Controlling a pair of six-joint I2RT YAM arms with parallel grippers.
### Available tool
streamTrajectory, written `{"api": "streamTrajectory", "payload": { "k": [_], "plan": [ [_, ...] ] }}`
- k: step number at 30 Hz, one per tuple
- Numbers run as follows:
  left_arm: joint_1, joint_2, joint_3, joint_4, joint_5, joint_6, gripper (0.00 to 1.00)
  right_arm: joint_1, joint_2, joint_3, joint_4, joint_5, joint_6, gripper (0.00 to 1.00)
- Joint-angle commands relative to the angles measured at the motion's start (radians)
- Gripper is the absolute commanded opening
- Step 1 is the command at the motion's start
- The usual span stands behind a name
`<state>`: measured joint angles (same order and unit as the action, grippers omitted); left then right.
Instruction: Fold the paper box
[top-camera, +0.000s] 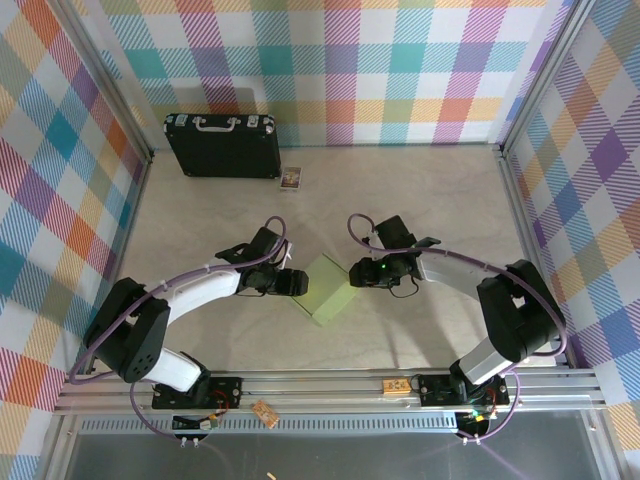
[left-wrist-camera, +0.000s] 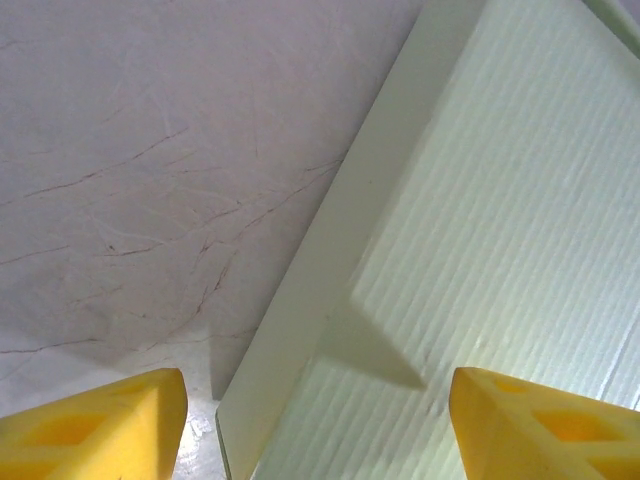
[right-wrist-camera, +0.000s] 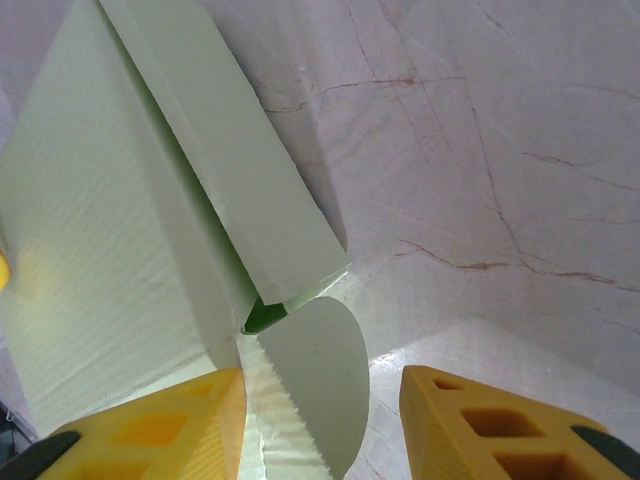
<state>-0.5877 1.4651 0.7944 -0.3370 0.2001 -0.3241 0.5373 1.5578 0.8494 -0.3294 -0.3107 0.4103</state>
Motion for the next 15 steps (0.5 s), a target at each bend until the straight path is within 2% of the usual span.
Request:
{"api": "streamTrajectory", "payload": {
  "k": [1, 7, 15],
  "plan": [
    [-0.005, 0.01, -0.007, 0.008, 0.014, 0.0, 0.7, 0.001, 0.016, 0.023, 0.002, 0.004, -0.01, 0.44],
    [-0.005, 0.018, -0.005, 0.01, 0.004, 0.003, 0.68, 0.001, 0.034, 0.02, 0.015, -0.006, -0.008, 0.37],
    [-0.005, 0.035, 0.005, 0.002, -0.002, 0.011, 0.68, 0.001, 0.079, 0.042, 0.028, -0.026, -0.03, 0.36]
  ]
}}
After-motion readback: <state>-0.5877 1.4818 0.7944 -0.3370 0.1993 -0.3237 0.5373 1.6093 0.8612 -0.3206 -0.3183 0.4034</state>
